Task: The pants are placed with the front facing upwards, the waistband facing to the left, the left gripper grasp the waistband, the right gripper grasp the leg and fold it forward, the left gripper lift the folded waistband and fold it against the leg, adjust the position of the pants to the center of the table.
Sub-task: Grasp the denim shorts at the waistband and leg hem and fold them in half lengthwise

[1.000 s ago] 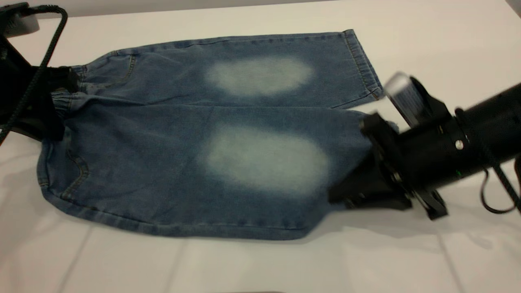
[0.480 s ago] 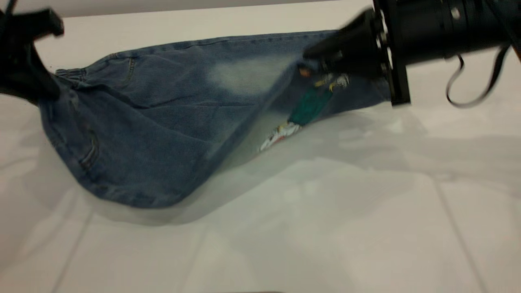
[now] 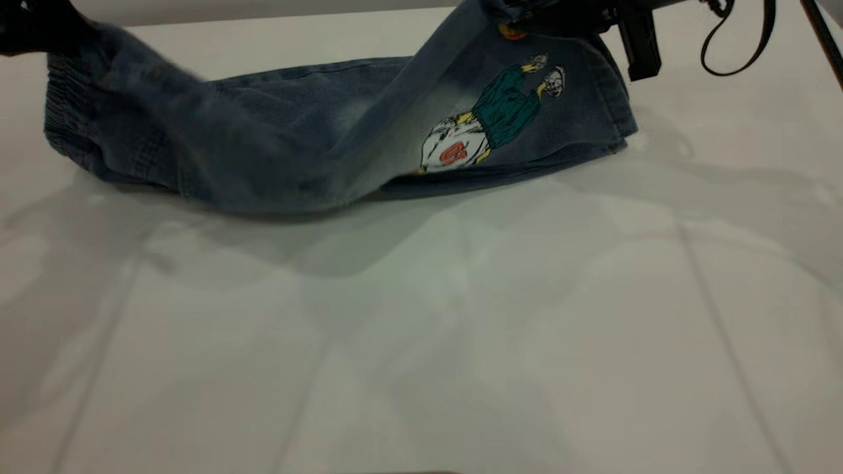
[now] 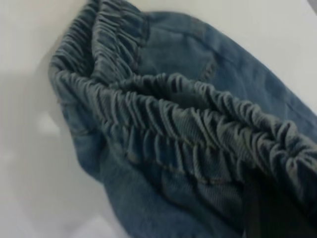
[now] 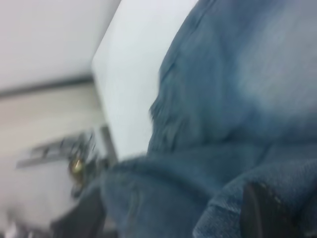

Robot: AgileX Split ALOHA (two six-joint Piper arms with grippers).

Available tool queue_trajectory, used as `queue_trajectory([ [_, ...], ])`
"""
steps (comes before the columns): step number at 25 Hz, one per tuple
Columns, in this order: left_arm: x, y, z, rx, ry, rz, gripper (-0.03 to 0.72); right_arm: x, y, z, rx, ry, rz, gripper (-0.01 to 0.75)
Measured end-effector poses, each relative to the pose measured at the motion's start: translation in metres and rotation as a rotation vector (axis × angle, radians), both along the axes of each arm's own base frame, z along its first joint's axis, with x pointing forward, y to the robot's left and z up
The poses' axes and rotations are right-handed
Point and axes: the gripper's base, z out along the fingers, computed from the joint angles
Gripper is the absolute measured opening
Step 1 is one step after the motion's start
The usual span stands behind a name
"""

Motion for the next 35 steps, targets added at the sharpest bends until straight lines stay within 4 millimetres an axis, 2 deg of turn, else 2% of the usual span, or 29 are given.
queue_trajectory([
  [7,0.013,0.013,-0.037,-0.024,-0.013,0.224,0.081,0.034,-0.001,-0.031,-0.016,0.052,-0.078,0.035],
  [12,0.021,0.021,-0.057,0.029,-0.049,0.303,0.083,0.052,-0.001,-0.054,-0.024,0.066,-0.099,0.035],
  [16,0.033,0.02,-0.066,0.102,-0.072,0.232,0.085,0.056,-0.002,-0.067,-0.03,0.087,-0.113,0.035],
  [24,0.067,0.009,-0.073,0.249,-0.139,-0.02,0.093,0.058,-0.003,-0.068,-0.056,0.078,-0.125,0.06],
  [28,0.069,0.008,-0.08,0.262,-0.124,-0.048,0.118,0.061,-0.003,-0.064,-0.06,0.054,-0.121,0.14],
  [30,0.069,0.008,-0.082,0.263,-0.116,-0.054,0.15,0.063,-0.003,-0.063,-0.073,0.03,-0.11,0.207],
  [33,0.07,0.006,-0.081,0.295,-0.122,-0.1,0.261,0.063,-0.002,-0.061,-0.078,-0.002,-0.08,0.32],
  [35,0.069,0.005,-0.081,0.316,-0.116,-0.14,0.37,0.062,-0.001,-0.06,-0.068,-0.023,-0.054,0.391],
])
